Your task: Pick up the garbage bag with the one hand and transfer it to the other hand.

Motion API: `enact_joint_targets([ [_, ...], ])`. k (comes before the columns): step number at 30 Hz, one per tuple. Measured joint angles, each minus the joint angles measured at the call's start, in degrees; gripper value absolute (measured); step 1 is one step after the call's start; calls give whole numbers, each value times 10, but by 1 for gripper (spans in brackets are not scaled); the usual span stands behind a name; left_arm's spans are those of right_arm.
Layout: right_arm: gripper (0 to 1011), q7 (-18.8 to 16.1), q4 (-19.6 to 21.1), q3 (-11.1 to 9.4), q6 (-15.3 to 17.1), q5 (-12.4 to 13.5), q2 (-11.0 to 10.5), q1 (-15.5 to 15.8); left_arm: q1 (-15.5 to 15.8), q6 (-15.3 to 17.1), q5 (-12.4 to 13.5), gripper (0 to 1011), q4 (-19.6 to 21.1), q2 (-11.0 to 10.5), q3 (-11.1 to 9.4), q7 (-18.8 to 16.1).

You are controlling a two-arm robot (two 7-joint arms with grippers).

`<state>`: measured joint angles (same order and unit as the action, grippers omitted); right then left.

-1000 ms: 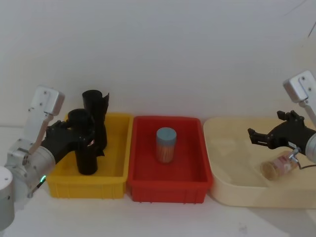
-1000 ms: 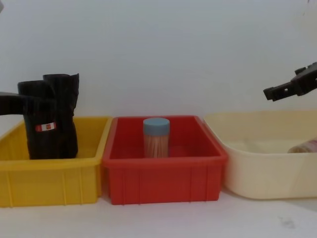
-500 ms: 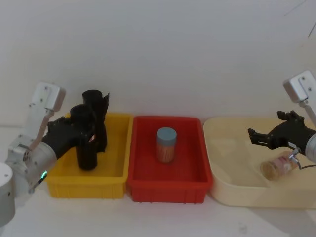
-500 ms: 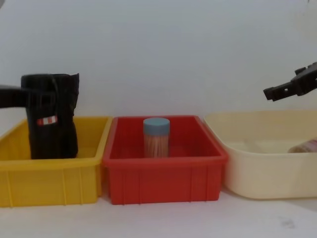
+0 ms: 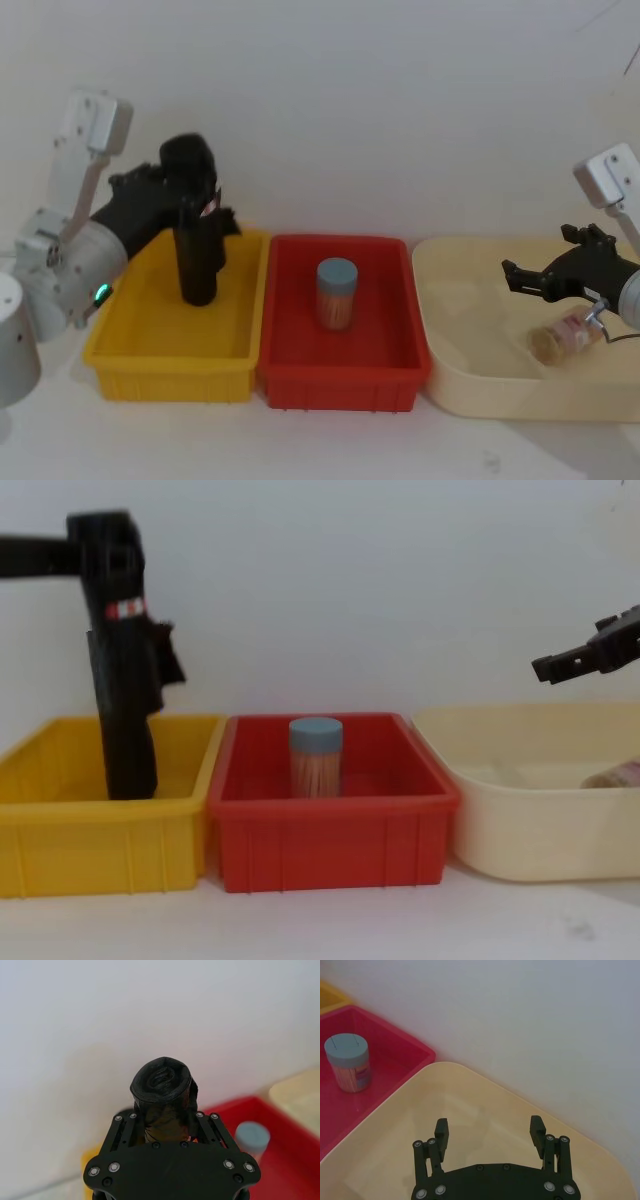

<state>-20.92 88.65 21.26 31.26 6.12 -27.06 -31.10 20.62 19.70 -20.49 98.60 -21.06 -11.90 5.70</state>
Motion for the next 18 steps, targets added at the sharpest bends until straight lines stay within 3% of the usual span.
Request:
enact_joint_targets([
  [10, 999, 0, 0, 0, 0, 0, 0, 0, 31, 10, -22, 435, 11, 18, -6, 26],
  [18, 999, 0, 0, 0, 0, 0, 0, 0, 53, 43, -39, 435, 2, 26, -34, 54],
])
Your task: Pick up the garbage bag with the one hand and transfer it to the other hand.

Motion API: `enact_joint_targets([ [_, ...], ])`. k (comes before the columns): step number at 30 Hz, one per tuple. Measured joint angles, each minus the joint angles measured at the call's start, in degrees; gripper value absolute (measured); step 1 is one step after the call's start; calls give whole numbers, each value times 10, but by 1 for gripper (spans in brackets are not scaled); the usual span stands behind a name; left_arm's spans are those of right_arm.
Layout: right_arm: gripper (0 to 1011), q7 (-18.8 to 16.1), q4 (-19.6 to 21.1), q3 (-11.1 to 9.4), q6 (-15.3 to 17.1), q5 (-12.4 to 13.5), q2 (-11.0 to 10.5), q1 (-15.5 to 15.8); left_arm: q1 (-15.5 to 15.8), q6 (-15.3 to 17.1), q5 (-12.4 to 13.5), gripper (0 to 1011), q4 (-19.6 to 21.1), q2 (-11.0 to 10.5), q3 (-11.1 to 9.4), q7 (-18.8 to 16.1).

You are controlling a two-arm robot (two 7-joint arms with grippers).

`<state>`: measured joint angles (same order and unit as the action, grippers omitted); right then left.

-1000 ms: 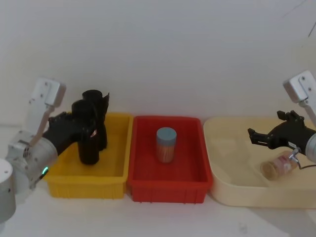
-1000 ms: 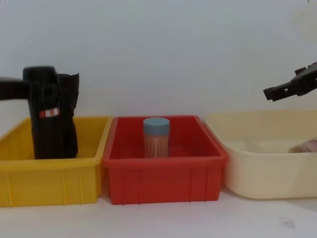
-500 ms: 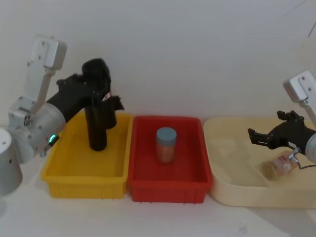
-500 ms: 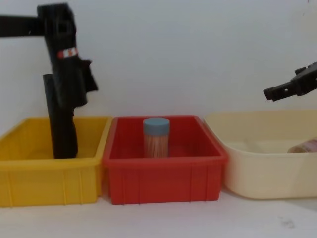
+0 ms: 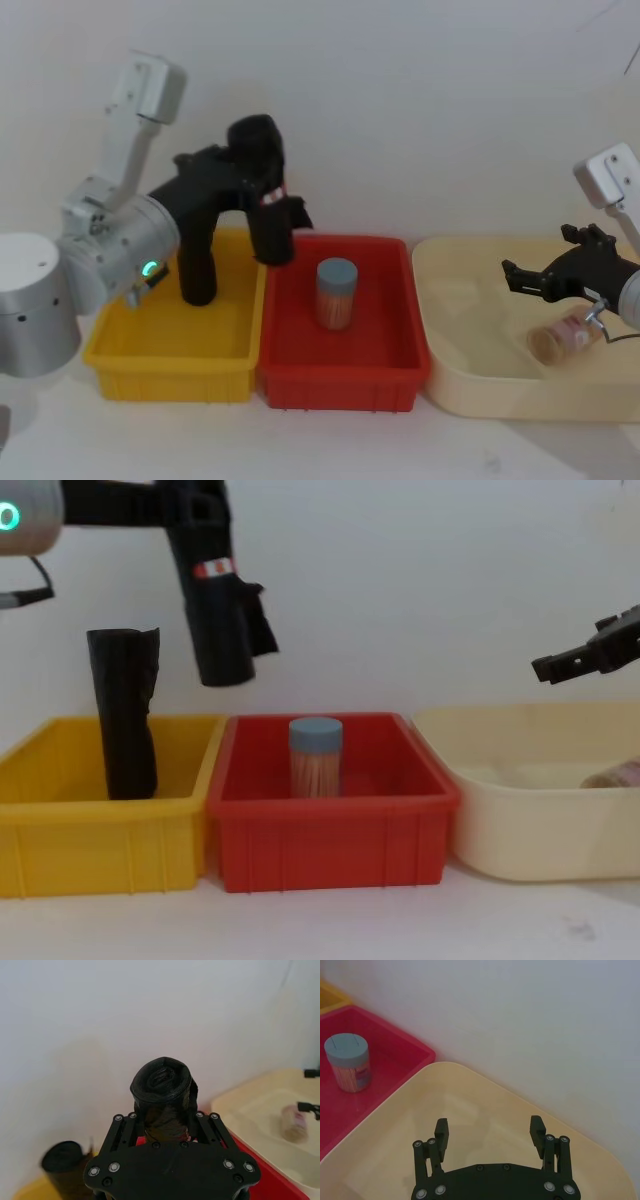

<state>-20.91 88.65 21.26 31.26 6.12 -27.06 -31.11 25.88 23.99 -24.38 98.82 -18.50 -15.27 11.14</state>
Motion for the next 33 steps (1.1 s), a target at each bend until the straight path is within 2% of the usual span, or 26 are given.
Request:
enact_joint_targets([
  [9, 999, 0, 0, 0, 0, 0, 0, 0, 24, 13, 9, 435, -26, 3, -37, 15],
  [15, 999, 0, 0, 0, 0, 0, 0, 0, 39, -4, 32, 435, -48, 10, -59, 14],
  [25, 999, 0, 0, 0, 0, 0, 0, 0, 58, -39, 64, 435, -83, 33, -80, -6],
  [33, 999, 0, 0, 0, 0, 0, 0, 0, 71, -49, 69, 435, -109, 55, -89, -10],
])
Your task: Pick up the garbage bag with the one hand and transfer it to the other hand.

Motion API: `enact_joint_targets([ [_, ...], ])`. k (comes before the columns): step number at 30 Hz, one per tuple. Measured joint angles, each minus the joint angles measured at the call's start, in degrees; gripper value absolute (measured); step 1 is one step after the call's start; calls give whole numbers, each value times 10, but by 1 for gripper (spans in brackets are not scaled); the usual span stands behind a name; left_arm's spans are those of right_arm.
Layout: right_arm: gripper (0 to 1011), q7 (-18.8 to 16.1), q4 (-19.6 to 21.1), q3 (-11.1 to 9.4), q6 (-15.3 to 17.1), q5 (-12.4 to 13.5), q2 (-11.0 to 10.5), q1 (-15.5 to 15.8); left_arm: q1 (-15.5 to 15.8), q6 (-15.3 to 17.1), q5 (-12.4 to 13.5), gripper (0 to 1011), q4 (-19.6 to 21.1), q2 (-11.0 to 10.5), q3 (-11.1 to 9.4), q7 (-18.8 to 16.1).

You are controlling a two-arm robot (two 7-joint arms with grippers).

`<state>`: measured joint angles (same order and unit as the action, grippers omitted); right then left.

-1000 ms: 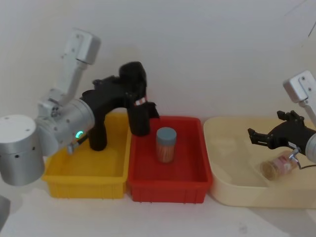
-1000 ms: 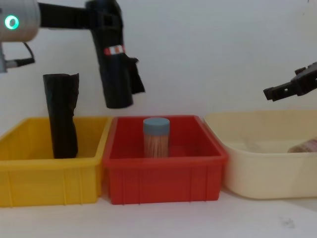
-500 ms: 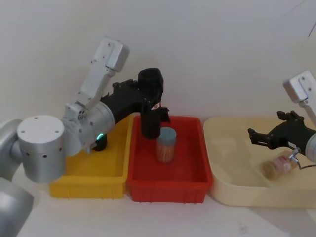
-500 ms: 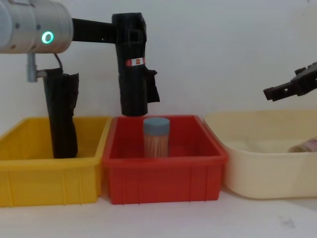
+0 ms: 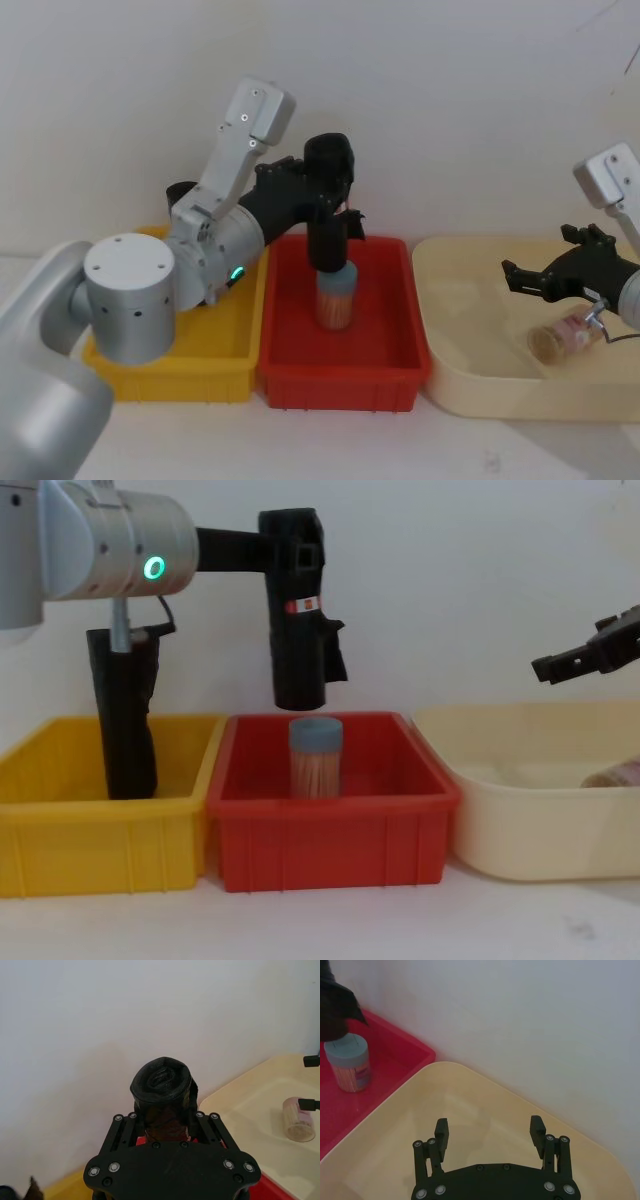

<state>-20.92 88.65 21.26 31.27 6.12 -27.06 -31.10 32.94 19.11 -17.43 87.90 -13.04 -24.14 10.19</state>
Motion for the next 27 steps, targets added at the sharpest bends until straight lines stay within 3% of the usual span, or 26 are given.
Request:
enact_joint_targets([
  [15, 999, 0, 0, 0, 0, 0, 0, 0, 36, -13, -1, 435, -60, 40, -18, 30],
  [27, 999, -2, 1, -1, -2, 1, 1, 1, 51, -18, -1, 435, -82, 54, -23, 43],
])
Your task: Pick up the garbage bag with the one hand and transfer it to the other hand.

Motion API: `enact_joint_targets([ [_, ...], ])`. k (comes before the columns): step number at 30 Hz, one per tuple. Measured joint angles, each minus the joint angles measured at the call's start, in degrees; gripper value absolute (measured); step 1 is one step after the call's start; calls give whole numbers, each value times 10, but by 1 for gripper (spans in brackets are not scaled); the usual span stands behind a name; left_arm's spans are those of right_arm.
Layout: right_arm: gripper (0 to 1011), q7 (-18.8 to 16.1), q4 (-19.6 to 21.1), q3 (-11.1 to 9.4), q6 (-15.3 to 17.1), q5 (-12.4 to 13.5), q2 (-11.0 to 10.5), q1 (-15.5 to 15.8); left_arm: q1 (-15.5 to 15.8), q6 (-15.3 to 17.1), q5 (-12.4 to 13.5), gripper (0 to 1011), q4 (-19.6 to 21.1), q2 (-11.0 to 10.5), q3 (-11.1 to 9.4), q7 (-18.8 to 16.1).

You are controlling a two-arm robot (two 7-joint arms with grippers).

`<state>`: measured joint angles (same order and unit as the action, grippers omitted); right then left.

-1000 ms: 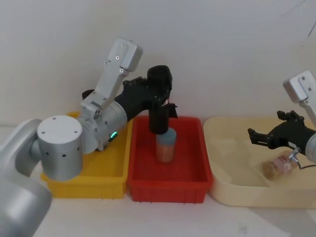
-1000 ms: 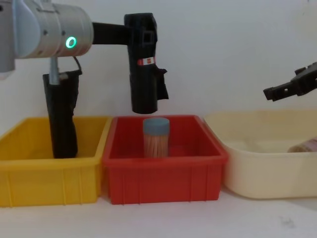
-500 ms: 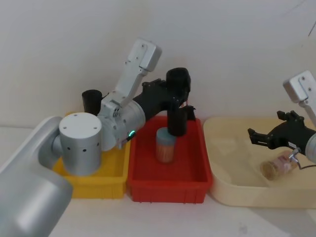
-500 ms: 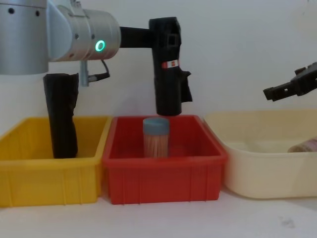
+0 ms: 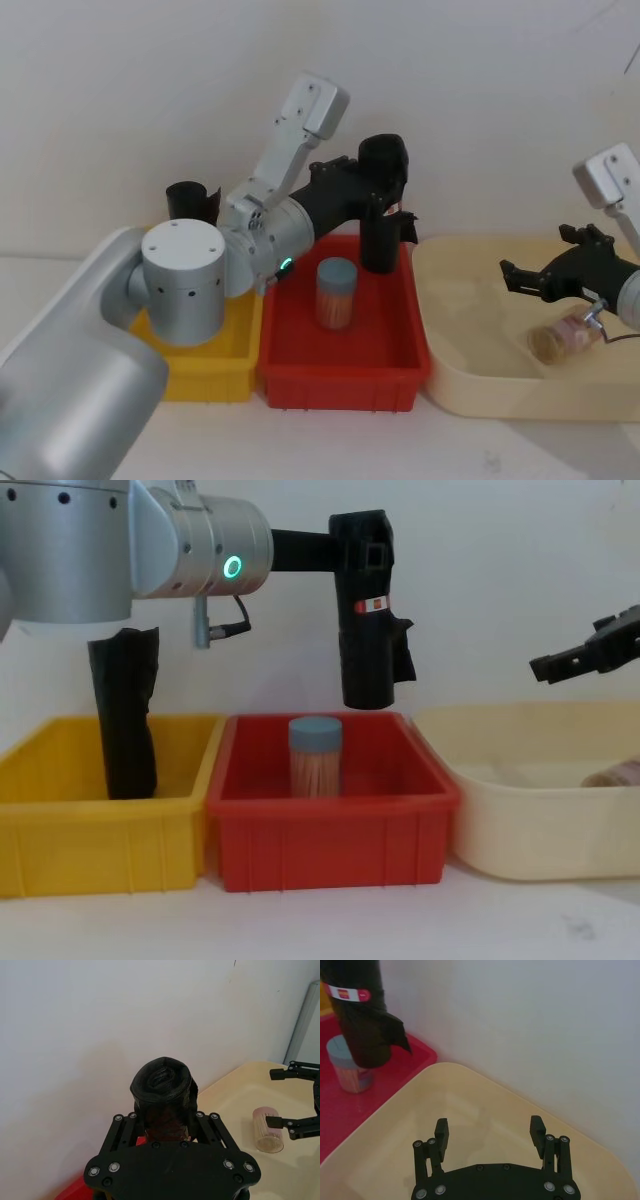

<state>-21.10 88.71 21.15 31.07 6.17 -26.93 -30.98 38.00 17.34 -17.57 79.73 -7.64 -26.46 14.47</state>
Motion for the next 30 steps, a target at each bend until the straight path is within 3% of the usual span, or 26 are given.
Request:
enact_joint_targets([
  [11, 999, -21, -4, 5, -26, 10, 15, -3, 6, -2, 0, 435, -8, 5, -2, 5],
  [19, 999, -43, -28, 21, -50, 20, 36, -21, 8, -2, 0, 435, -11, 7, -2, 6],
  [30, 999, -64, -62, 33, -59, 39, 62, -44, 9, -3, 0, 435, -13, 8, -3, 7],
])
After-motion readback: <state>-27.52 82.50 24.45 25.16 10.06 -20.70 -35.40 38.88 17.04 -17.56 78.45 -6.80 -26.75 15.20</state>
